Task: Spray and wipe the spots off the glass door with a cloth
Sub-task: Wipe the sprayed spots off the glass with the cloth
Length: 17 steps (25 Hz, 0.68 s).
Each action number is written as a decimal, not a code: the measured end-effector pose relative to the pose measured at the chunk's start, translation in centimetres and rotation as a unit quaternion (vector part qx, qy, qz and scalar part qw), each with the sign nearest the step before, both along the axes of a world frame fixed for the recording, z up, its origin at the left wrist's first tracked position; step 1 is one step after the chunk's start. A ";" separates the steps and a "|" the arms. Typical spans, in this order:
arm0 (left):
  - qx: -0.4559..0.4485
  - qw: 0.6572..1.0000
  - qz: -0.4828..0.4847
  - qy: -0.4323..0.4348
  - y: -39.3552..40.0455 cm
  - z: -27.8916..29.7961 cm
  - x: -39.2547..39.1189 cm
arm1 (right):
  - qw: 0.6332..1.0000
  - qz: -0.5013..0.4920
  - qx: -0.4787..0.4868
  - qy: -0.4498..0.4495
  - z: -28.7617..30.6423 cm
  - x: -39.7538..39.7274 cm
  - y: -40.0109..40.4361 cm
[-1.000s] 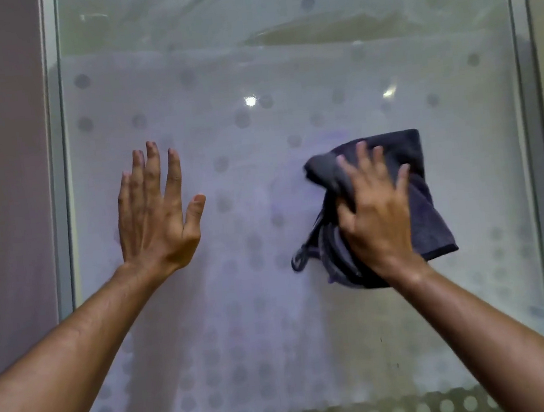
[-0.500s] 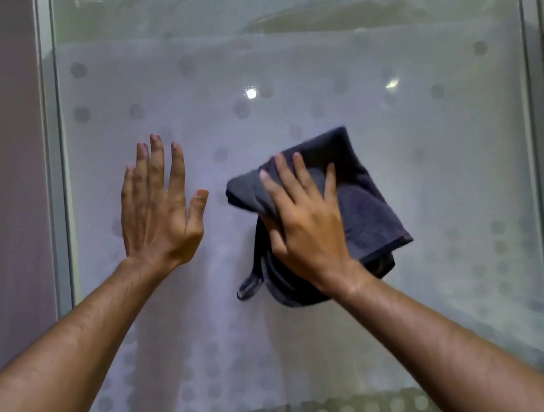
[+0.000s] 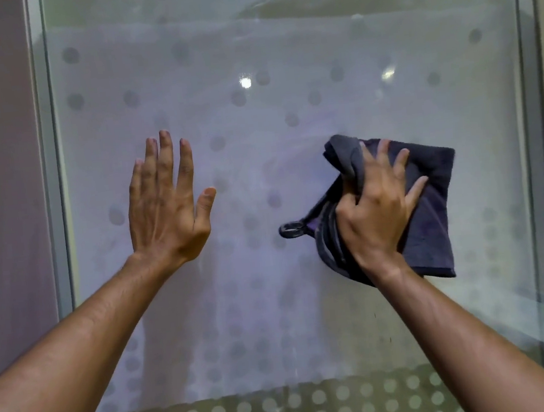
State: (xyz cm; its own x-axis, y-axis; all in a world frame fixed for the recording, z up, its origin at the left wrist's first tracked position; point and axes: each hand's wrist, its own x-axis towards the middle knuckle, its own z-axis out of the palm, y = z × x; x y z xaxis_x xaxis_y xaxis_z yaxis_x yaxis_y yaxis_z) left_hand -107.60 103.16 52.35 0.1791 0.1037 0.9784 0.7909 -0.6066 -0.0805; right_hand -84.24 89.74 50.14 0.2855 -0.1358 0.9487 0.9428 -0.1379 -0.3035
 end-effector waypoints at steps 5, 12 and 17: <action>0.003 1.000 -0.005 -0.001 0.2 -0.1 0.0 | 0.974 -0.010 -0.110 -0.197 -4.3 -2.6 1.2; 0.000 1.000 -0.007 0.001 0.3 -0.7 0.2 | 0.981 -0.051 -0.114 -0.145 -3.9 4.5 -3.6; 0.005 1.000 -0.002 -0.002 0.5 -0.9 0.3 | 0.999 0.012 -0.037 -0.016 2.9 3.1 -2.5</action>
State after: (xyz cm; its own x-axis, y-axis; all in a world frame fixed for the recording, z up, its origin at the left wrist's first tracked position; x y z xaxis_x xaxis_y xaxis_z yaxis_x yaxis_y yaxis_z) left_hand -107.29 103.68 51.41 0.1750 0.0940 0.9801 0.7886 -0.6094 -0.0824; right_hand -81.09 87.21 53.09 0.2570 -0.0590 0.9646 0.9551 -0.1367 -0.2629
